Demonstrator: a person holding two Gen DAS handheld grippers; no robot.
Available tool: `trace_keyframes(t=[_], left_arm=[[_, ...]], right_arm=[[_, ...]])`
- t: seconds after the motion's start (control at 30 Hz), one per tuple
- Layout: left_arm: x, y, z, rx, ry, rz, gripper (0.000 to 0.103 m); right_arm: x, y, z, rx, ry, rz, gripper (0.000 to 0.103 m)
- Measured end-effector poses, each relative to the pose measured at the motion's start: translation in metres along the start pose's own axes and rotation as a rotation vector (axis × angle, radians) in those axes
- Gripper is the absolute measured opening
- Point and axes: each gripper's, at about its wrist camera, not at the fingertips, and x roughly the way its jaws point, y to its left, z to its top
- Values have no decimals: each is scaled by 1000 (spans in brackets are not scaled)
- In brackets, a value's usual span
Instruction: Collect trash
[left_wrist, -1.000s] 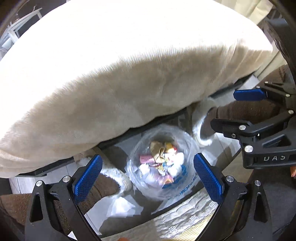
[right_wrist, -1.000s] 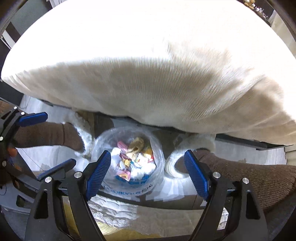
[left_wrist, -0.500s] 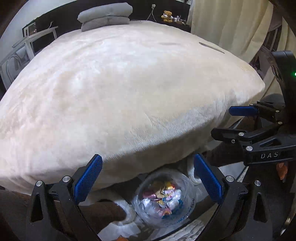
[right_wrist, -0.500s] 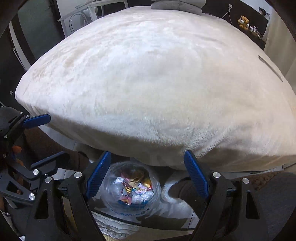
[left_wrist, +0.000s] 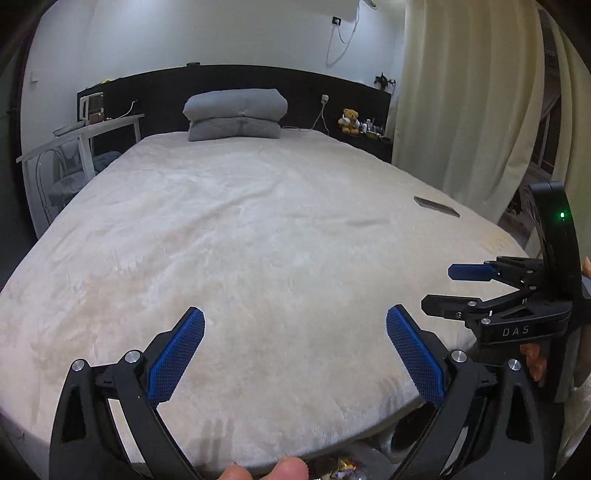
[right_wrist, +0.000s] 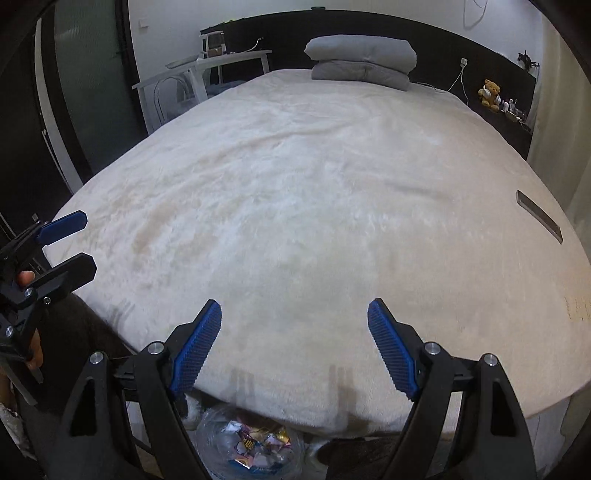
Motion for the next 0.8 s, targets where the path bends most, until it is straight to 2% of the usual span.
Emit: trace_keyframes(t=[0.2,0.33,0.4,0.6,0.8], left_arm=[[5,25,30,-57,-44,-48,97],[10,32,45,2,-66,-20,97],[15,35,47,13,-59,7,97],[13,36,44,57,-70,-21,97],[14,33,41,70,-79,-10,97]], right_arm=[[1,-12,33,-4,-88,39,81],[1,-22,53,3,-170,83,81],[3,-25,59,2,-183,83,81],[6,-17,68,-86,-208,57,81],[9,-17,66,-81,-209,75,81]])
